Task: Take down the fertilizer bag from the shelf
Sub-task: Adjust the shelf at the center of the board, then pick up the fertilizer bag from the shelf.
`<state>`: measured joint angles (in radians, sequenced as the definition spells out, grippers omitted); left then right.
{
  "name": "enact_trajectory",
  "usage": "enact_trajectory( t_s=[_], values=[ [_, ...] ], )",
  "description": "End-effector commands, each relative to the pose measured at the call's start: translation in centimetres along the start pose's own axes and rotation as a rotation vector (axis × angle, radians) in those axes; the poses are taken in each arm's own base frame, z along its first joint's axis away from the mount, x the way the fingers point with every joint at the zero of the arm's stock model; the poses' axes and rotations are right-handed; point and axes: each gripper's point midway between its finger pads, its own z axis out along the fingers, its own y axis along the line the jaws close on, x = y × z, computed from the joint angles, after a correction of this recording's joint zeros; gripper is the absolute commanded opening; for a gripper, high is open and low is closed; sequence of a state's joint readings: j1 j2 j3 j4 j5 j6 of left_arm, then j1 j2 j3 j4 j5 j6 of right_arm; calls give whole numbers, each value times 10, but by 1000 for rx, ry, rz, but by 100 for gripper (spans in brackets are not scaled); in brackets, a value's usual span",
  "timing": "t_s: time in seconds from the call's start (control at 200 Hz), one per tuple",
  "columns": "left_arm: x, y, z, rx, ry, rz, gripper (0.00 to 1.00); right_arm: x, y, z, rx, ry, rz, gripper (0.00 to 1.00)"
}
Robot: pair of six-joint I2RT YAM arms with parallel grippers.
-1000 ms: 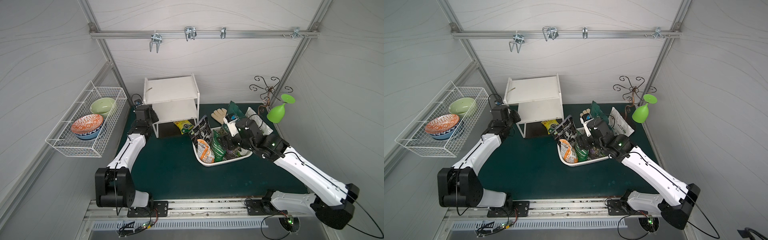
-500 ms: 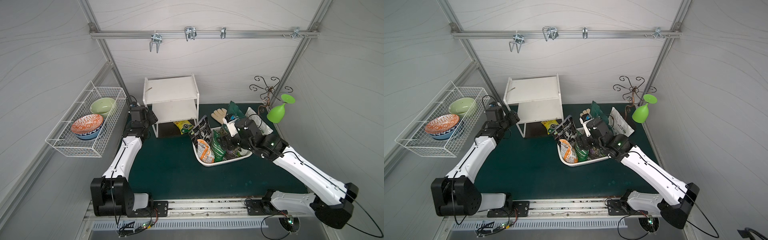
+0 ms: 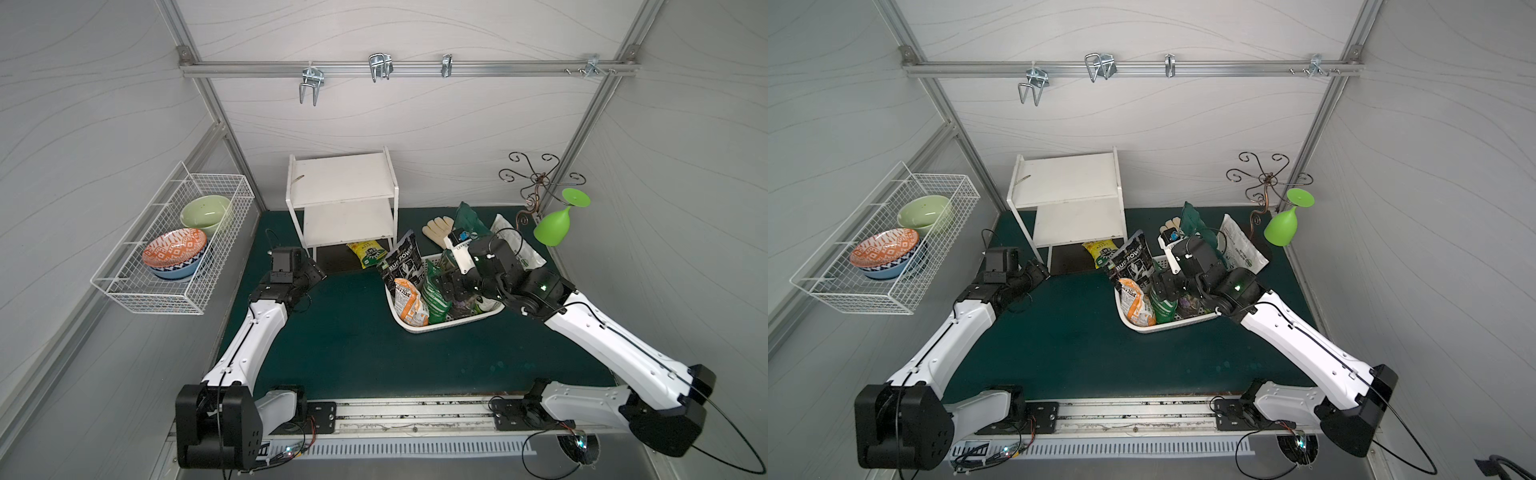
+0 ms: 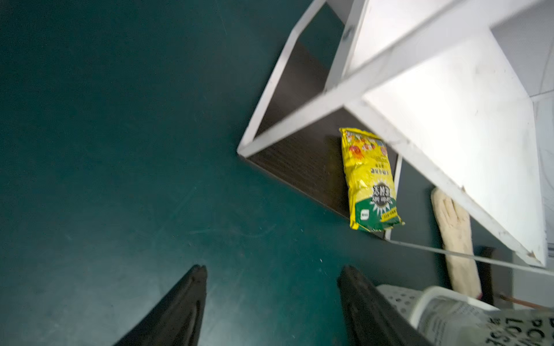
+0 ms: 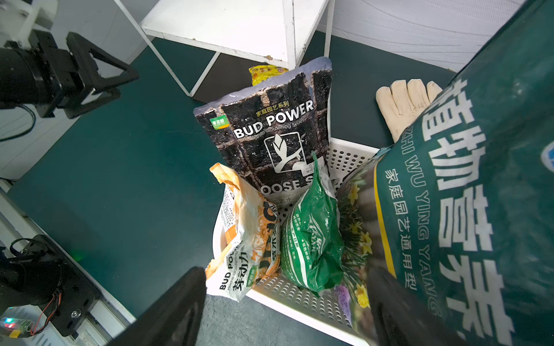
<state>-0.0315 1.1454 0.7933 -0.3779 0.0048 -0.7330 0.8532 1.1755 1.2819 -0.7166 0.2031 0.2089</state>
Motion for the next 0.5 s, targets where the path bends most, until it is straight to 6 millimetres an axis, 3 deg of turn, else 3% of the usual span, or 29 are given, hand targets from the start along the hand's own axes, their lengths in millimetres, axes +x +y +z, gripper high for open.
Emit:
enact_trajectory(
  t_s=[0.0, 0.235, 0.49],
  values=[
    [14, -16, -3, 93, 22, -113, 73, -3, -1, -9, -7, -17, -4, 87],
    [42, -43, 27, 343, 63, -379, 71, -3, 0, -7, -10, -18, 4, 87],
    [44, -90, 61, 542, 100, -474, 73, 1, 0, -5, -10, -12, 15, 87]
  ],
)
